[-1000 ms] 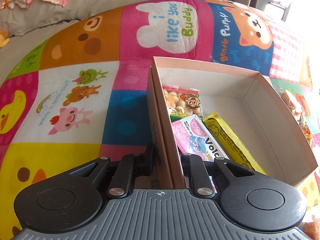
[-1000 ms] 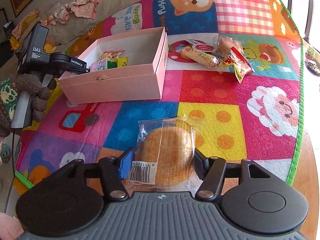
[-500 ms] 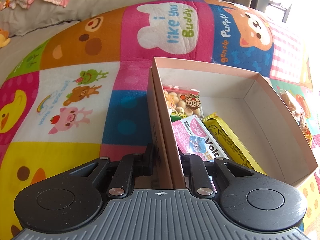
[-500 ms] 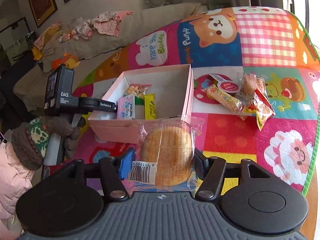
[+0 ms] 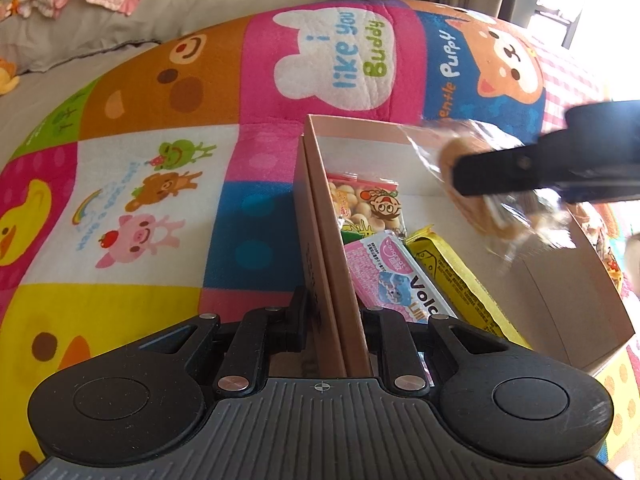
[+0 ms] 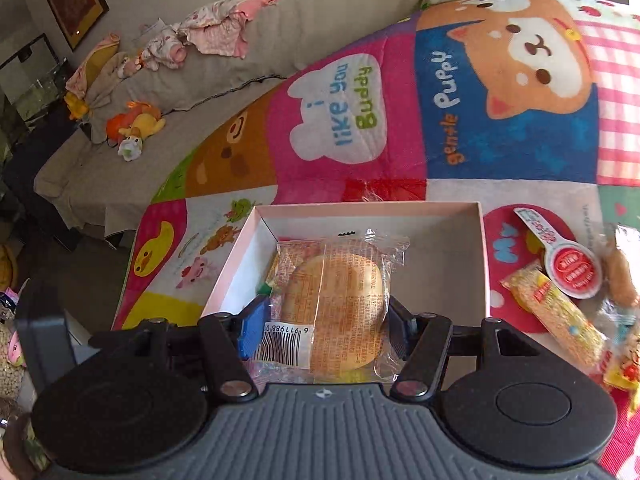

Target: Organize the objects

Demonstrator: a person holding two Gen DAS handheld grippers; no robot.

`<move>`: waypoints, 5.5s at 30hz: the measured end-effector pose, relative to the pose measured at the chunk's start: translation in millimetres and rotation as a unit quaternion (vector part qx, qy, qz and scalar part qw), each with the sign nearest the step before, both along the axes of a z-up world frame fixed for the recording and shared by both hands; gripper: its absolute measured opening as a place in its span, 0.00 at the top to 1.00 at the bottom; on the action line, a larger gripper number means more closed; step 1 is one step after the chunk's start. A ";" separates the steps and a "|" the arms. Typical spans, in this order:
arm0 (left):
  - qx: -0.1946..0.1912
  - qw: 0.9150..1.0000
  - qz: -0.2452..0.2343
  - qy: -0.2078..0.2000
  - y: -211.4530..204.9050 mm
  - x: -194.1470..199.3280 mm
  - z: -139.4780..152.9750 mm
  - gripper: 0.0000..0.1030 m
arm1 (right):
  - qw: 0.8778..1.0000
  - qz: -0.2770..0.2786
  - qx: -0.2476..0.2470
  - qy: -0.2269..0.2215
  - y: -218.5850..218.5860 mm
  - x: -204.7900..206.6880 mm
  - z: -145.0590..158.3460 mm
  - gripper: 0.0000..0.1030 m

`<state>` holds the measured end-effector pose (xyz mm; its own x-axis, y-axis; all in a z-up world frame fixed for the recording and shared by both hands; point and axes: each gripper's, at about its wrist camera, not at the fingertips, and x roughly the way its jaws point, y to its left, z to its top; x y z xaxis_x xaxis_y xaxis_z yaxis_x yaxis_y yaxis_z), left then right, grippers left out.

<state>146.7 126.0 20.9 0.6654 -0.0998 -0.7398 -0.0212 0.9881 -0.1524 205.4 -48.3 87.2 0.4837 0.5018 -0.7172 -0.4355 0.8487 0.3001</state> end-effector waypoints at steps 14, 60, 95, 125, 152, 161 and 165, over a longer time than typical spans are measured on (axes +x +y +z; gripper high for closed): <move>-0.003 1.000 0.002 -0.005 -0.4 -1.0 -1.4 0.81 | 0.996 -0.043 0.000 -0.079 -50.7 6.6 28.3 0.23; -0.007 1.000 0.013 -0.005 0.3 -2.6 -1.9 0.82 | 0.987 -0.097 -0.115 -0.057 -159.2 32.1 -39.9 0.25; -0.007 1.000 0.016 -0.009 0.2 -5.3 -2.1 0.82 | 0.988 -0.148 -0.041 -0.021 -206.4 -174.8 -19.4 0.41; -0.011 1.000 0.017 -0.010 1.7 -6.4 -3.0 0.82 | 0.966 -0.167 -0.189 -0.048 -166.7 -181.7 -50.3 0.09; 0.001 1.000 0.010 0.004 -2.0 -3.1 -0.1 0.82 | 0.998 0.026 -0.042 -0.044 -110.4 -178.6 43.2 0.51; -0.003 1.000 0.008 0.000 -0.8 -3.8 -0.8 0.82 | 0.993 0.039 -0.008 -0.111 -61.3 -122.3 86.3 0.51; -0.007 1.000 0.008 -0.002 0.3 -4.4 -1.5 0.82 | 0.997 0.035 -0.015 -0.074 -35.7 -92.2 58.5 0.51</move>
<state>142.3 126.2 19.4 0.6697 -0.0996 -0.7360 -0.0357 0.9855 -0.1658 113.2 -84.0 145.6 0.5493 0.5185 -0.6553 -0.5323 0.8216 0.2039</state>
